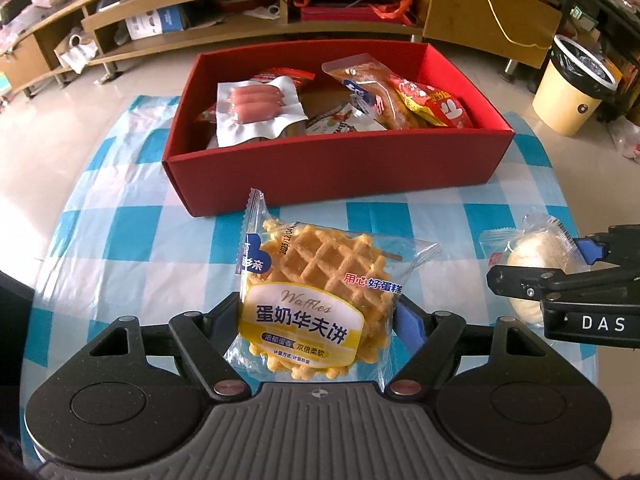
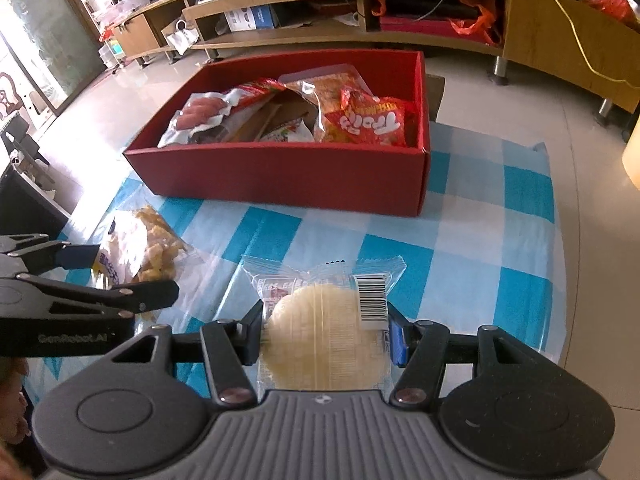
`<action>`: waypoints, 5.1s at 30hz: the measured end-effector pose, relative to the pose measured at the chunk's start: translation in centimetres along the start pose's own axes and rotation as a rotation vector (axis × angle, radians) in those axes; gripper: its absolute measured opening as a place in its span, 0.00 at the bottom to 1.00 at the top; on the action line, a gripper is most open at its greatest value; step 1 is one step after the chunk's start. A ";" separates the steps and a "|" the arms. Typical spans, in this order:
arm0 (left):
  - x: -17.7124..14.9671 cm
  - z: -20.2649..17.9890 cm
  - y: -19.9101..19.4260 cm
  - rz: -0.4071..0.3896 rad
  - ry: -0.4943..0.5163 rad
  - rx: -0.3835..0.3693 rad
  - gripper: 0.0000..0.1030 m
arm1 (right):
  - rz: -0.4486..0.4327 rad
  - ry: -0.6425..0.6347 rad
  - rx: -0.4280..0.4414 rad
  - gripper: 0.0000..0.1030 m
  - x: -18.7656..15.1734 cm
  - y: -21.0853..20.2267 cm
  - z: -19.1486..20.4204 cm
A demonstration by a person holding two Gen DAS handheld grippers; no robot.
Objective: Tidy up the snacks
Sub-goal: 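Lift both held packs and carry them toward the red box, then bring both held packs over the red box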
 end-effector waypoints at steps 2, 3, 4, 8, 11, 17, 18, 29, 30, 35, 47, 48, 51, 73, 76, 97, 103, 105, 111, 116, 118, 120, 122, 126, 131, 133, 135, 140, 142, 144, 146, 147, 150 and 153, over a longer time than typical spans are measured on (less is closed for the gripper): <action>0.0 0.2 -0.4 -0.006 -0.006 -0.005 0.80 | -0.009 -0.001 0.004 0.53 0.1 -0.3 0.4; 0.0 0.3 -0.6 -0.009 -0.010 -0.006 0.80 | -0.014 -0.001 0.007 0.53 0.2 -0.4 0.7; 0.0 0.4 -0.8 -0.013 -0.014 -0.005 0.80 | -0.018 -0.002 0.010 0.53 0.2 -0.5 0.9; 0.2 0.9 -1.7 -0.037 -0.019 0.003 0.80 | -0.035 -0.003 0.013 0.53 0.1 -0.9 1.9; 0.2 1.3 -2.2 -0.043 -0.030 -0.005 0.80 | -0.043 -0.005 0.018 0.53 -0.1 -1.1 2.6; 0.0 2.0 -2.7 -0.050 -0.035 -0.006 0.80 | -0.049 -0.017 0.024 0.53 -0.7 -1.2 3.9; 0.0 2.0 -2.8 -0.052 -0.034 -0.005 0.80 | -0.048 -0.018 0.025 0.53 -0.9 -1.2 4.1; -0.9 2.2 -2.5 -0.041 -0.014 0.008 0.80 | -0.027 -0.015 0.005 0.53 -1.7 -0.6 3.9; -1.1 2.2 -2.2 -0.034 -0.009 0.009 0.80 | -0.023 -0.013 0.002 0.53 -1.8 -0.4 3.8; -3.1 1.9 -0.1 0.030 0.029 0.037 0.80 | 0.015 -0.020 -0.034 0.53 -2.4 0.9 3.1; -6.3 1.9 2.8 0.091 0.087 0.077 0.93 | 0.099 -0.092 -0.099 0.56 -4.1 3.9 2.8; -6.3 2.1 2.9 0.092 0.083 0.076 0.96 | 0.097 -0.093 -0.099 0.59 -4.1 3.9 2.9; -6.3 2.7 3.5 0.102 0.068 0.065 1.00 | 0.097 -0.110 -0.099 0.68 -4.3 4.1 3.3; -6.9 1.2 2.0 0.079 0.095 0.097 0.82 | 0.057 -0.083 -0.143 0.56 -5.6 3.6 3.3; -7.0 1.0 1.8 0.085 0.104 0.094 0.81 | 0.041 -0.035 -0.133 0.52 -5.3 3.0 3.0; -7.1 0.0 -2.9 0.012 0.077 0.022 0.81 | -0.068 -0.002 -0.109 0.52 -7.5 -3.1 5.5; -5.6 0.3 -5.0 -0.065 0.037 0.031 0.81 | -0.146 0.009 -0.097 0.52 -6.9 -5.4 5.8; -5.0 0.3 -5.6 -0.087 0.027 0.029 0.81 | -0.173 0.013 -0.094 0.52 -6.5 -6.0 5.8; -3.6 0.5 -6.9 -0.151 0.007 0.049 0.81 | -0.258 -0.001 -0.105 0.52 -5.1 -7.7 6.2; -2.4 0.6 -7.4 -0.185 -0.008 0.060 0.81 | -0.301 0.011 -0.112 0.52 -3.9 -8.4 5.9; -1.8 0.7 -7.6 -0.198 -0.017 0.062 0.81 | -0.321 0.008 -0.115 0.52 -3.3 -8.8 6.0; -1.1 0.8 -7.9 -0.214 -0.028 0.067 0.81 | -0.351 0.009 -0.114 0.52 -2.5 -9.3 6.0; -0.4 0.8 -8.2 -0.233 -0.038 0.072 0.81 | -0.378 0.012 -0.111 0.52 -1.7 -9.8 5.9; 0.9 0.8 -8.6 -0.267 -0.054 0.091 0.81 | -0.410 -0.003 -0.120 0.52 -0.3 -10.2 5.9; 2.1 0.6 -8.6 -0.285 -0.059 0.102 0.81 | -0.419 -0.008 -0.116 0.52 0.9 -10.1 5.7; 2.6 0.5 -8.5 -0.290 -0.061 0.107 0.81 | -0.429 -0.010 -0.121 0.52 1.3 -10.3 5.5; 3.0 0.4 -8.5 -0.295 -0.065 0.109 0.81 | -0.441 -0.013 -0.131 0.52 1.7 -10.5 5.4; 4.0 0.2 -8.1 -0.296 -0.067 0.107 0.81 | -0.444 -0.009 -0.139 0.52 2.9 -10.3 4.8; 4.4 0.0 -7.9 -0.295 -0.064 0.108 0.81 | -0.438 -0.012 -0.140 0.52 3.3 -10.0 4.7; 4.6 -0.2 -7.7 -0.293 -0.063 0.106 0.81 | -0.427 -0.016 -0.140 0.52 3.8 -9.7 4.7; 4.9 -0.2 -7.4 -0.287 -0.063 0.108 0.81 | -0.416 -0.022 -0.139 0.52 4.2 -9.3 4.7; 5.1 -0.1 -7.2 -0.284 -0.065 0.112 0.81 | -0.409 -0.024 -0.140 0.52 4.4 -9.0 4.7; 5.6 0.2 -6.6 -0.269 -0.075 0.109 0.81 | -0.396 -0.026 -0.139 0.52 5.1 -8.5 4.6; 6.1 0.5 -6.0 -0.257 -0.083 0.116 0.81 | -0.381 -0.030 -0.136 0.52 5.7 -7.9 4.5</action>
Point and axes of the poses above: each gripper's, at about its wrist camera, not at the fingertips, and y roughly the way its jaws point, z to its left, x to its top, the point moved 4 cm from there along y, roughly the way its jaws point, and after that the axes turned 5 degrees about x, right-handed, at the moved point
